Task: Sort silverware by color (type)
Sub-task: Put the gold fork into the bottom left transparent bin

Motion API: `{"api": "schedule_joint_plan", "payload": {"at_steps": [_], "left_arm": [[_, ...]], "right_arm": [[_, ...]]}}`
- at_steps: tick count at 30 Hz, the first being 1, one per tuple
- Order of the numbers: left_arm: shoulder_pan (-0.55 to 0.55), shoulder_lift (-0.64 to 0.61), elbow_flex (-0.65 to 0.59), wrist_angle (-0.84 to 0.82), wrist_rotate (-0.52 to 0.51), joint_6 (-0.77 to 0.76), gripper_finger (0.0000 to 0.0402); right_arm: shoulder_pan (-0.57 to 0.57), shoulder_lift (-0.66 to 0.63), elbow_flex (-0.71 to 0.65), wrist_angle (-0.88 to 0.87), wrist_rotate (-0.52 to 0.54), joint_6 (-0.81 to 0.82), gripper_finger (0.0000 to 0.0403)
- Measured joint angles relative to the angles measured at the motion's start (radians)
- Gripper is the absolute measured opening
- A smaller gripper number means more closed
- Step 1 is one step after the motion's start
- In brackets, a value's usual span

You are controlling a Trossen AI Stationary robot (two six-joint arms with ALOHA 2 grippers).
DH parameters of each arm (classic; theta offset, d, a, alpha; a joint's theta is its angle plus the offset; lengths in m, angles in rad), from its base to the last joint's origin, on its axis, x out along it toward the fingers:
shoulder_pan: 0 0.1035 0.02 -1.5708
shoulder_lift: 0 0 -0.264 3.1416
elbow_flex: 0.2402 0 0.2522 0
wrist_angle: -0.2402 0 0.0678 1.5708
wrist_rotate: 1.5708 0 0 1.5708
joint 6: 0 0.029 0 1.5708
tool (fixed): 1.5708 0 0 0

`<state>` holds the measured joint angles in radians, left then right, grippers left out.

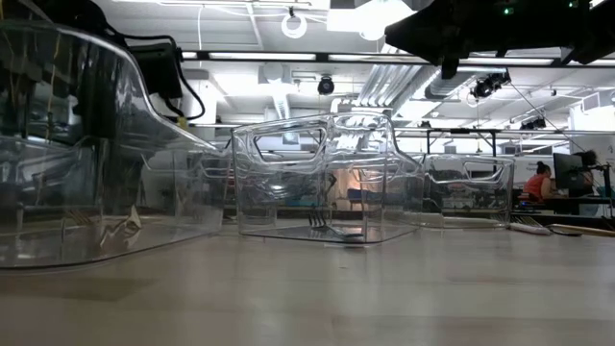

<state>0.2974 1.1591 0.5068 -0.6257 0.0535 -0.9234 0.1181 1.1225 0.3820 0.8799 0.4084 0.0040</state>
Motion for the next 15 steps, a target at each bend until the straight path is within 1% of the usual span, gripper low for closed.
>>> {"api": "schedule_joint_plan", "payload": {"at_steps": [3,11,13,15], "left_arm": [[-0.032,-0.001,0.011,0.0,0.024,-0.032,0.0072],[-0.146,-0.001,0.058,-0.021,0.033,-0.112,0.0072],[-0.158,-0.002,0.085,-0.039,0.007,-0.09,0.0072],[-0.157,-0.016,0.112,-0.062,-0.052,-0.065,0.0072]], "right_arm": [[0.0,0.0,0.0,0.0,0.0,0.0,0.0092],[0.0,0.0,0.0,-0.004,0.0,0.0,0.0092],[0.0,0.0,0.0,-0.007,0.0,0.0,0.0092],[0.0,0.0,0.0,-0.007,0.0,0.0,0.0092]]}}
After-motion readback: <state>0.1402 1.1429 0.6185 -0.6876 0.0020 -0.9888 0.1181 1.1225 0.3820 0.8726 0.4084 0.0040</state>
